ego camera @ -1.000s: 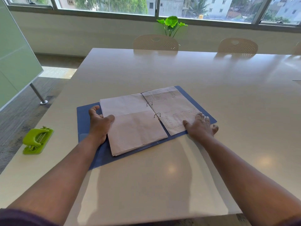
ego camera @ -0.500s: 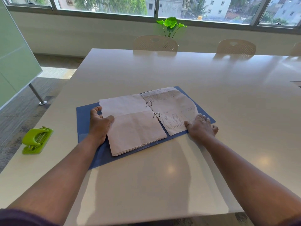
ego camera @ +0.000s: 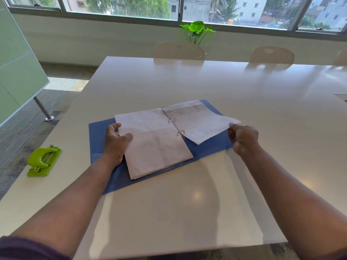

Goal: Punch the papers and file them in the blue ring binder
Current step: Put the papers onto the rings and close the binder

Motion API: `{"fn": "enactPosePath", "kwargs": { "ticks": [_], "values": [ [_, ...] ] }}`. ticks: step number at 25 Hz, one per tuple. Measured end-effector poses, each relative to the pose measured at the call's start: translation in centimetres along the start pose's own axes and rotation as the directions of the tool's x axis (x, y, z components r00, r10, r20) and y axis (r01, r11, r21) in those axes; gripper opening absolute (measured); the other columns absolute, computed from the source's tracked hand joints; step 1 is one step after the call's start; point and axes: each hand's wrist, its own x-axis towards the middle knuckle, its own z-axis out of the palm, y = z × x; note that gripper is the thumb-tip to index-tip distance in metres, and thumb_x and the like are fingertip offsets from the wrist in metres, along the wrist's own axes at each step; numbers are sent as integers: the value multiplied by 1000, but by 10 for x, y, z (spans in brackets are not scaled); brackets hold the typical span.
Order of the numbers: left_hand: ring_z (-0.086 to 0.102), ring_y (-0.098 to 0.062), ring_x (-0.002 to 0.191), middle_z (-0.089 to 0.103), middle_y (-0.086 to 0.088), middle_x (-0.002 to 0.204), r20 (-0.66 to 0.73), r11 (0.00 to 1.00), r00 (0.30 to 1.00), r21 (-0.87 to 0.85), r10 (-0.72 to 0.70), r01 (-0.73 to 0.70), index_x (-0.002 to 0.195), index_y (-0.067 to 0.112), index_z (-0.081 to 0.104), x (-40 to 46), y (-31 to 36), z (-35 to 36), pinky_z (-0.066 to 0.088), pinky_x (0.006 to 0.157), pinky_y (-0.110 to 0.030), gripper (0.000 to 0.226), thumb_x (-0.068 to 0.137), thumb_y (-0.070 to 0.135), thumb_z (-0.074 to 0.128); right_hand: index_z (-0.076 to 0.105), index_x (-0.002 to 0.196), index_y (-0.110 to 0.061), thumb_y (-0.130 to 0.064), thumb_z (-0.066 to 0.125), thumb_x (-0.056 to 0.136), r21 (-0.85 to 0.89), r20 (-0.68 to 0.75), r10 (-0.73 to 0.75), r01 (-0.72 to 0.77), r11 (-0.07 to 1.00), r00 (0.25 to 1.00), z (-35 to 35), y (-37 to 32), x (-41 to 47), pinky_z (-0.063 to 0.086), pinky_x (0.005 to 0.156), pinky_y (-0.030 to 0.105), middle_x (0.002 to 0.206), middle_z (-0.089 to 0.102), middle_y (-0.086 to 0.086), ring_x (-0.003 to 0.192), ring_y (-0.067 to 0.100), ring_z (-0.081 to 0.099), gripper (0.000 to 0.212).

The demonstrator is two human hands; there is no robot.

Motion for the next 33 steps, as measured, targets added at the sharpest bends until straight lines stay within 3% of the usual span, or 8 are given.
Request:
{"fn": "enactPosePath", "kwargs": {
  "ticks": [3,5,9,15,21,26,30,33],
  "values": [
    [68,-28,104,64,-11,121,5,999,1000,46,4,-4,119,30,52,0,1,-3,60,85,-46,50,78,7,68,61,80,-6,6,73,85,-71,-25,82,-83,994,996,-2,-6,6,45,42,19,70,58,8,46,12,56,18],
    [66,-27,108,63,-7,121,10,997,1000,69,19,-20,116,31,56,0,1,-4,60,86,-43,46,77,9,68,64,81,-7,-1,72,88,-127,-15,143,-144,981,990,-4,0,7,46,43,20,66,61,5,45,12,57,13],
    [63,-19,87,62,1,103,10,998,999,46,40,-40,122,15,58,0,0,0,54,68,-31,41,86,-3,63,64,90,-9,-6,68,92,-154,-101,145,-159,975,984,-4,6,4,52,64,34,85,64,10,68,21,60,5],
    [65,-21,85,66,-2,101,15,999,1000,49,23,-23,117,15,63,2,-3,-2,56,73,-36,37,85,-1,64,65,75,-17,-14,71,93,-106,136,-142,157,982,980,18,-13,-38,48,54,26,66,58,2,60,17,54,19],
    [66,-22,83,70,-10,102,45,1000,999,10,10,-10,105,15,70,4,-6,-5,54,68,-31,25,87,-1,63,63,73,-26,-19,60,102,-188,559,-315,487,853,767,60,-7,-105,46,73,32,68,60,-15,76,12,54,30],
    [64,-27,84,70,-9,91,38,996,999,-88,-7,11,88,14,72,5,-5,-3,54,68,-31,8,93,11,66,66,72,-26,-18,65,96,-188,788,-213,555,810,578,77,16,-143,43,71,28,67,57,-17,67,6,50,25],
    [67,-27,76,73,-16,87,25,985,998,-162,-63,66,77,9,76,3,0,-3,55,71,-36,62,99,61,51,61,70,-29,-22,66,98,-241,887,-131,687,686,442,78,52,-155,40,65,25,63,52,-17,63,4,45,29],
    [74,-23,86,78,-9,94,32,979,999,-197,-40,46,90,16,78,-2,3,-4,59,76,-35,60,99,65,44,71,81,-27,-27,68,98,-333,900,-22,720,609,435,76,73,-159,45,71,20,68,63,-23,65,-5,55,17]
  ]
}}
